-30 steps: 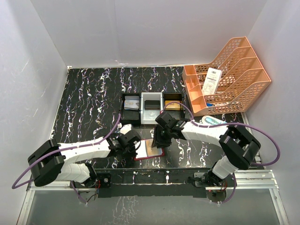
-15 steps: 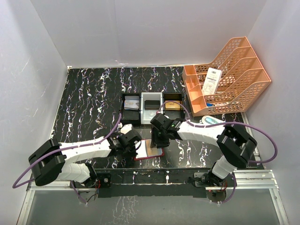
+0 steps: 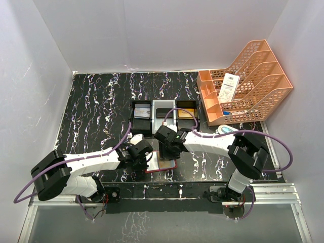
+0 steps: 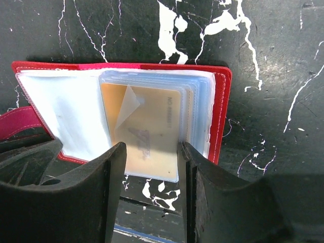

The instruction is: Take the credit cards out of the card holder

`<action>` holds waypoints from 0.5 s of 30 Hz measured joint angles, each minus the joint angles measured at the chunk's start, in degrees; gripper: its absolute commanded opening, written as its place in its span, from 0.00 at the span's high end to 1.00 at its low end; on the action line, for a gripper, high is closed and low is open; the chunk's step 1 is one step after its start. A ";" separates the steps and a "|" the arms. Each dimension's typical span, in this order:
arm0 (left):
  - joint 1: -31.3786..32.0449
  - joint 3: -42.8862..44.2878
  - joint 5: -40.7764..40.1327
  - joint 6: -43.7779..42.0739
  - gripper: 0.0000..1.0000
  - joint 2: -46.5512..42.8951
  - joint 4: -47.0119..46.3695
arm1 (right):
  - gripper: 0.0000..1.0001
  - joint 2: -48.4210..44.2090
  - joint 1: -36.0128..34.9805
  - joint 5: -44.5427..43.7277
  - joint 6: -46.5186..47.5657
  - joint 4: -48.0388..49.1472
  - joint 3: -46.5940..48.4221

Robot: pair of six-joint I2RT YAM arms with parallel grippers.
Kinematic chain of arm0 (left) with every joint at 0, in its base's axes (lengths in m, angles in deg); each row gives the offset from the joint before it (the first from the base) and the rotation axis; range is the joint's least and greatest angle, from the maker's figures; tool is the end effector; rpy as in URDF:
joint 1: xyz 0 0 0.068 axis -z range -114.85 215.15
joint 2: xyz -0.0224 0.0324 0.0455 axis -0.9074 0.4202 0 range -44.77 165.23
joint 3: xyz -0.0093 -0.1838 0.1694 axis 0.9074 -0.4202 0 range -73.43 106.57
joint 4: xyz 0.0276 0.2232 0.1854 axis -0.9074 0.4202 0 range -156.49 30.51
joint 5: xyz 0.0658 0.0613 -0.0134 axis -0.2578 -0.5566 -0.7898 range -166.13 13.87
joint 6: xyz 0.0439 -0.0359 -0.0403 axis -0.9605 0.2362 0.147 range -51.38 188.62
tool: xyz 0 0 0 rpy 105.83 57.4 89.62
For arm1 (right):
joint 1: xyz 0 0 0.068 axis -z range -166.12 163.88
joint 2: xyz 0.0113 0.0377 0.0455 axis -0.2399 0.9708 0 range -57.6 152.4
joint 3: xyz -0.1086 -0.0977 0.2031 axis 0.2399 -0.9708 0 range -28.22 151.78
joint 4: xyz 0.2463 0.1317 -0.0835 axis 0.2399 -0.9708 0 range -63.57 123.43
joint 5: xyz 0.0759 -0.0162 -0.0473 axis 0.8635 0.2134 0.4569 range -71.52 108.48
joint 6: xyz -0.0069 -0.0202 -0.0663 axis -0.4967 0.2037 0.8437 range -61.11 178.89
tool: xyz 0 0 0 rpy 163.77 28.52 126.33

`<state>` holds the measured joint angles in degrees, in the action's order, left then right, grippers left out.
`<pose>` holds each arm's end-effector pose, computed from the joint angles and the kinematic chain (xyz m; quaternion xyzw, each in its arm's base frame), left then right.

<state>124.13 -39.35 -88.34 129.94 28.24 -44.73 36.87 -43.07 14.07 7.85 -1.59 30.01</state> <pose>0.1473 -0.2219 0.1035 -0.0465 0.9612 -0.1670 0.2144 0.1888 0.2821 0.1145 -0.0445 0.9849 0.1093 0.1263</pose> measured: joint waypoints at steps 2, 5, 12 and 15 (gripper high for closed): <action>0.02 0.00 0.00 0.00 0.86 0.00 0.00 | 0.58 0.42 -0.46 -0.81 0.04 -0.59 0.50; 0.02 0.00 0.00 0.00 0.86 0.00 0.00 | 0.59 0.72 -0.79 -1.29 0.07 -0.94 0.79; 0.02 0.00 0.00 0.00 0.87 0.02 0.02 | 0.63 -0.09 -0.52 0.98 0.44 1.49 -0.50; 0.00 0.02 0.02 -0.02 0.87 0.04 0.02 | 0.64 -1.22 -0.15 2.40 0.46 3.52 -1.95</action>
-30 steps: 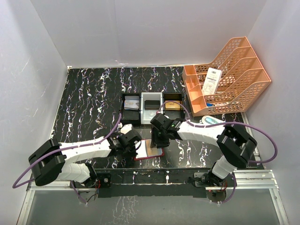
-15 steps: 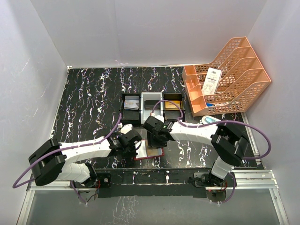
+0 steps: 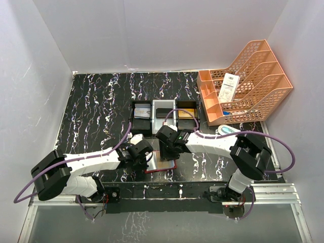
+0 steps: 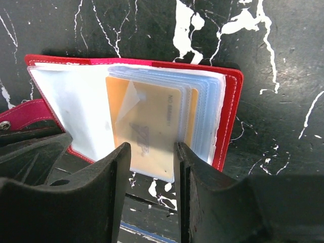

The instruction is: Take the credit cards out of the card holder

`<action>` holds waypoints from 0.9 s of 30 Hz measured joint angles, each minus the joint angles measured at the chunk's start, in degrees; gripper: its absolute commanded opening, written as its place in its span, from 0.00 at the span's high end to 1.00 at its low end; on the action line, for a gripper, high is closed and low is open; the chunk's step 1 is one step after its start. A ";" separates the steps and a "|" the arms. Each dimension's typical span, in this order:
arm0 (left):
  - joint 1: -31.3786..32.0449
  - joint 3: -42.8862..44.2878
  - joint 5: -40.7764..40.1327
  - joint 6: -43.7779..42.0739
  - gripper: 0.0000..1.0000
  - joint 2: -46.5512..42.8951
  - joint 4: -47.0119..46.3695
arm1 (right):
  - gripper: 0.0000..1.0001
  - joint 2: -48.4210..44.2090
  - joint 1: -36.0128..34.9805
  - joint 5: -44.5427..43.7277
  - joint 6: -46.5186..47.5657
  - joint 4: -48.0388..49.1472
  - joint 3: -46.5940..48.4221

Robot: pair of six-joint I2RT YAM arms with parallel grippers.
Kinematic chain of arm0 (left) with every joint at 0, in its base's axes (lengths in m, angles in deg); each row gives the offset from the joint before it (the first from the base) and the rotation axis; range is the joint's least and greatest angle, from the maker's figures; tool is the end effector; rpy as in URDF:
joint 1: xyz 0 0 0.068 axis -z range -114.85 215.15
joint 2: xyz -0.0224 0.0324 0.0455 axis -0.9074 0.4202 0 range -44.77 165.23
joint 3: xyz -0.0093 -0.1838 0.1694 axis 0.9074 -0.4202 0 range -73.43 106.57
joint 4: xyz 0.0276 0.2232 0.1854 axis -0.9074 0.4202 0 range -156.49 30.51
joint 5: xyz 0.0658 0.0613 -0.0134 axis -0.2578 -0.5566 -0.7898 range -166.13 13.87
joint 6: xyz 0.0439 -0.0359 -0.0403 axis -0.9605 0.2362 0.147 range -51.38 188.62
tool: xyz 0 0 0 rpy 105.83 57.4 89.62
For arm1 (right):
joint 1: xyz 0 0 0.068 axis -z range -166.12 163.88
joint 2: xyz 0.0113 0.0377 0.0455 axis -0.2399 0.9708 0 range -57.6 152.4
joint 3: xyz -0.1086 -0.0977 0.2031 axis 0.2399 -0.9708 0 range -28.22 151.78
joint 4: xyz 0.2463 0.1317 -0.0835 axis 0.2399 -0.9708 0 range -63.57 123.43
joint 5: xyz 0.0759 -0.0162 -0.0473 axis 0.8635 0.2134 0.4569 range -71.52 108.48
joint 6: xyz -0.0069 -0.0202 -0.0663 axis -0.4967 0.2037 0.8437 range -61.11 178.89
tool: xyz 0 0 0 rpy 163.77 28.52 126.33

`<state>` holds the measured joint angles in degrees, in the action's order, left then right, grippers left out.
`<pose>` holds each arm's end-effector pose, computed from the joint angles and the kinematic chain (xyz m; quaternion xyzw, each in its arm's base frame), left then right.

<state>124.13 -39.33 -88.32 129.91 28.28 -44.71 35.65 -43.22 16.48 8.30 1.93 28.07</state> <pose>0.1473 -0.2219 0.1034 -0.0462 0.9614 -0.1667 0.2142 0.1858 0.2834 0.1137 -0.0525 0.9808 0.1408 0.1241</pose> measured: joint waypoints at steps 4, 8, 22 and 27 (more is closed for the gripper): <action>0.02 0.26 0.00 -0.02 0.87 0.28 0.17 | 0.65 -0.28 0.13 1.07 -0.11 0.92 -0.48; 0.00 0.42 0.00 0.00 0.87 0.42 0.46 | 0.65 -1.31 0.17 1.73 -1.03 2.27 -1.79; 0.02 0.42 0.13 0.00 0.87 0.39 0.00 | 0.60 -5.53 -0.87 3.37 -6.64 6.36 -2.71; 0.02 0.42 0.15 -0.09 0.87 0.44 -0.02 | 0.53 -5.53 -0.57 -2.45 -6.95 0.33 -1.97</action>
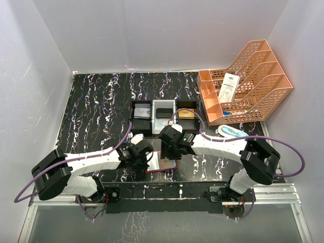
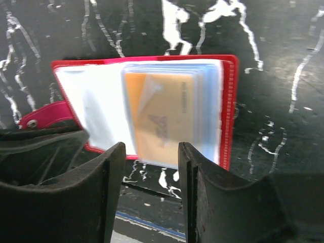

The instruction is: Take the credit cards out of the card holder

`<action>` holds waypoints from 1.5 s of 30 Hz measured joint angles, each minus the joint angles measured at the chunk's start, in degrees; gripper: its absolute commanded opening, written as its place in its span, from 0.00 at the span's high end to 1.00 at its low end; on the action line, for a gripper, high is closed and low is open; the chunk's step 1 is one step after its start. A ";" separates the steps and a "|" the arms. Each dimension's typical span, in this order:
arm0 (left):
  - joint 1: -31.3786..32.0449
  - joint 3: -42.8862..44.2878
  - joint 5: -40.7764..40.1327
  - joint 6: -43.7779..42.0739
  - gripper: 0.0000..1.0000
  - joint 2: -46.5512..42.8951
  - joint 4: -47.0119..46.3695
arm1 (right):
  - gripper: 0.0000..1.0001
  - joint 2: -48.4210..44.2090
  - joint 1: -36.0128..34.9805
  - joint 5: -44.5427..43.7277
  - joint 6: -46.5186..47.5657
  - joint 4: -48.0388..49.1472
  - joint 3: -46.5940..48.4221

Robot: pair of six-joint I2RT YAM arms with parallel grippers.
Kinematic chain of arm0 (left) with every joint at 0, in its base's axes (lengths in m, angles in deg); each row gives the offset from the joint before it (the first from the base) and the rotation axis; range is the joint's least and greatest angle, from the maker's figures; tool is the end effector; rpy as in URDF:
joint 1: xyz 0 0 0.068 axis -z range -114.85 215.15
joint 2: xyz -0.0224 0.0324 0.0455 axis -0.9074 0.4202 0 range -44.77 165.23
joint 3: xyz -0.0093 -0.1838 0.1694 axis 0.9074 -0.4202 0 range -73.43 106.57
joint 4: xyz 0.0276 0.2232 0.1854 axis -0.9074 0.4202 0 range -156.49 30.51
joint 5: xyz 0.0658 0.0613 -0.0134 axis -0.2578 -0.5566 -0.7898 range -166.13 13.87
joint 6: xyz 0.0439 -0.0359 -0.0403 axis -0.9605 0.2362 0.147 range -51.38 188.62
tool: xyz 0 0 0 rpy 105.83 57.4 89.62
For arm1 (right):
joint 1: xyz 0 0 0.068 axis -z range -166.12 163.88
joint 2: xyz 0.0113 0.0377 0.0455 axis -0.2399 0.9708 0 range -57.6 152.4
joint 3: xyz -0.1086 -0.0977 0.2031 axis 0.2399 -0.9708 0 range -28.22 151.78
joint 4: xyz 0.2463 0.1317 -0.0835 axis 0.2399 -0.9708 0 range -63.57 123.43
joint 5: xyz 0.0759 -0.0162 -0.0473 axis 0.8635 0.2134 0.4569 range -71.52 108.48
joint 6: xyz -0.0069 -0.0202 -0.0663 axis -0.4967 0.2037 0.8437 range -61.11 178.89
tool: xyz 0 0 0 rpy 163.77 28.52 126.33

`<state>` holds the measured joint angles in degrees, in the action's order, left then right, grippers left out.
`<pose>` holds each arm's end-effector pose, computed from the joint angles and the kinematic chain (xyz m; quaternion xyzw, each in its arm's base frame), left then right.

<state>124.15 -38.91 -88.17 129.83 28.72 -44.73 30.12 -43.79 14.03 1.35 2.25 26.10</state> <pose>0.1480 -0.2235 0.1038 -0.0450 0.9615 -0.1672 0.2132 0.1806 0.2769 0.1337 0.0075 0.9748 0.1654 0.1498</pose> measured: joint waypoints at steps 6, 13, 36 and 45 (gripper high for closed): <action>0.00 0.00 0.02 -0.15 0.87 0.02 -0.09 | 0.57 0.33 0.37 -1.62 0.31 -3.28 0.00; 0.00 0.00 0.02 -0.15 0.87 0.02 -0.09 | 0.58 2.12 0.37 -0.50 0.70 -3.23 0.00; 0.00 0.00 0.04 -0.15 0.88 0.09 -0.17 | 0.59 3.65 0.35 -1.33 1.97 -5.35 1.73; -0.02 0.00 0.07 -0.17 0.88 0.11 -0.20 | 0.57 4.61 0.37 -0.22 2.03 -4.15 1.73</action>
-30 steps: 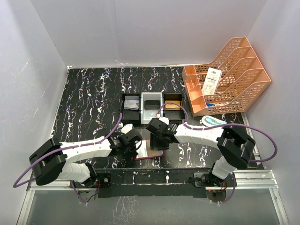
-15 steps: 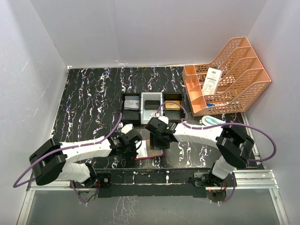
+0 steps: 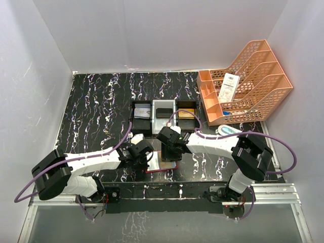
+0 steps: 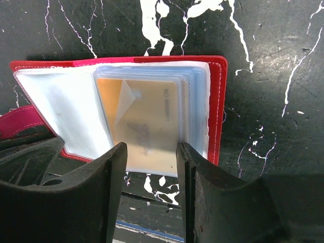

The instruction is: Take the credit cards out of the card holder

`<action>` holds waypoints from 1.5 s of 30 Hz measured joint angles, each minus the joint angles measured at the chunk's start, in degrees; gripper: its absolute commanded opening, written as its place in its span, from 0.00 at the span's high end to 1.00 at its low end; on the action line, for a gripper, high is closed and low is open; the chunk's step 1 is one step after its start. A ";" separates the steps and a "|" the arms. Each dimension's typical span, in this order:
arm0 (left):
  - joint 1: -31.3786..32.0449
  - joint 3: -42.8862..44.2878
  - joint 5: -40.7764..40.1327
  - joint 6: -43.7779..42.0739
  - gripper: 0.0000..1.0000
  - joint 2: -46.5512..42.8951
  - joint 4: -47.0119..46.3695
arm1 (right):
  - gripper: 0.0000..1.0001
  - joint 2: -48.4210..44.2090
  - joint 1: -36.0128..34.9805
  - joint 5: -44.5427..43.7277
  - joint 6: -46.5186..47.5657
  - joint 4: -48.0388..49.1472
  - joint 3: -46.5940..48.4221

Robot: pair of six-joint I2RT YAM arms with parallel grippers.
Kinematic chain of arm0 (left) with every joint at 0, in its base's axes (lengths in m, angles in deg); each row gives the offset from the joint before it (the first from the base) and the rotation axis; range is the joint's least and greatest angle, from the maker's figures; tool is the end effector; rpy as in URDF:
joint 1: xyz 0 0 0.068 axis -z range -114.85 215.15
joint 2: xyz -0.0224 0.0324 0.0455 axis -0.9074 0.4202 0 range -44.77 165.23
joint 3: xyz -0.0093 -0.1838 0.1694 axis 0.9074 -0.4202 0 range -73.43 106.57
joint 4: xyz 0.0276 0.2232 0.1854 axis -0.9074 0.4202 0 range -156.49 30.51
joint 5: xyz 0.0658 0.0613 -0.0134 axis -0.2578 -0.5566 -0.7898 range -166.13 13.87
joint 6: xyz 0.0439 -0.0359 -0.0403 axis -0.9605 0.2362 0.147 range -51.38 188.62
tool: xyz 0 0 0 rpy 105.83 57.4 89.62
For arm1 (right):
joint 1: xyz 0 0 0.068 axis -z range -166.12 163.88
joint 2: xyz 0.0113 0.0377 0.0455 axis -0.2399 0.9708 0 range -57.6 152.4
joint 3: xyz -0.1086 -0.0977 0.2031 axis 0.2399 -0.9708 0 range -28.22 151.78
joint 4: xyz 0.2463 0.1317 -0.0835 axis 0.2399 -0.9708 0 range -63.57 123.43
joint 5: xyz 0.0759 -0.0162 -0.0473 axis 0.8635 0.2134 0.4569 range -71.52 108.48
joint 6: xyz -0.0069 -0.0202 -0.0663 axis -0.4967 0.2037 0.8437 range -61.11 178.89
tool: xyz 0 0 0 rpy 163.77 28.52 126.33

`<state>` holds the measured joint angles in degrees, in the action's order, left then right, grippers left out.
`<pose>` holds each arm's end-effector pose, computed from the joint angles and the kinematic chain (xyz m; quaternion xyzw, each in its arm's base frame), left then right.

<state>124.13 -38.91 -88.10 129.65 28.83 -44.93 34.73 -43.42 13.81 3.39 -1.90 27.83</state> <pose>0.1482 -0.2239 0.1035 -0.0436 0.9615 -0.1678 0.2133 0.1820 0.2748 0.1146 -0.0090 0.9863 0.1107 0.1218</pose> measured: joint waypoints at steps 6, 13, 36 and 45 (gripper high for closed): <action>0.02 0.00 0.00 0.00 0.88 0.00 -0.02 | 0.56 0.00 0.00 0.33 0.35 0.37 0.00; 0.00 0.00 0.02 0.00 0.88 0.07 -0.07 | 0.55 -0.31 -0.02 -0.17 0.87 -0.04 0.15; 0.00 0.02 0.04 -0.17 0.88 0.07 -0.04 | 0.54 0.81 0.04 -0.02 1.60 -0.20 0.74; 0.00 0.02 0.04 -0.20 0.89 0.07 -0.07 | 0.53 0.79 0.09 2.45 2.58 1.40 0.68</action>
<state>124.13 -38.89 -88.06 129.45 28.89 -44.99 35.52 -43.33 16.26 5.97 -0.50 28.51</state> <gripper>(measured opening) 0.119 0.472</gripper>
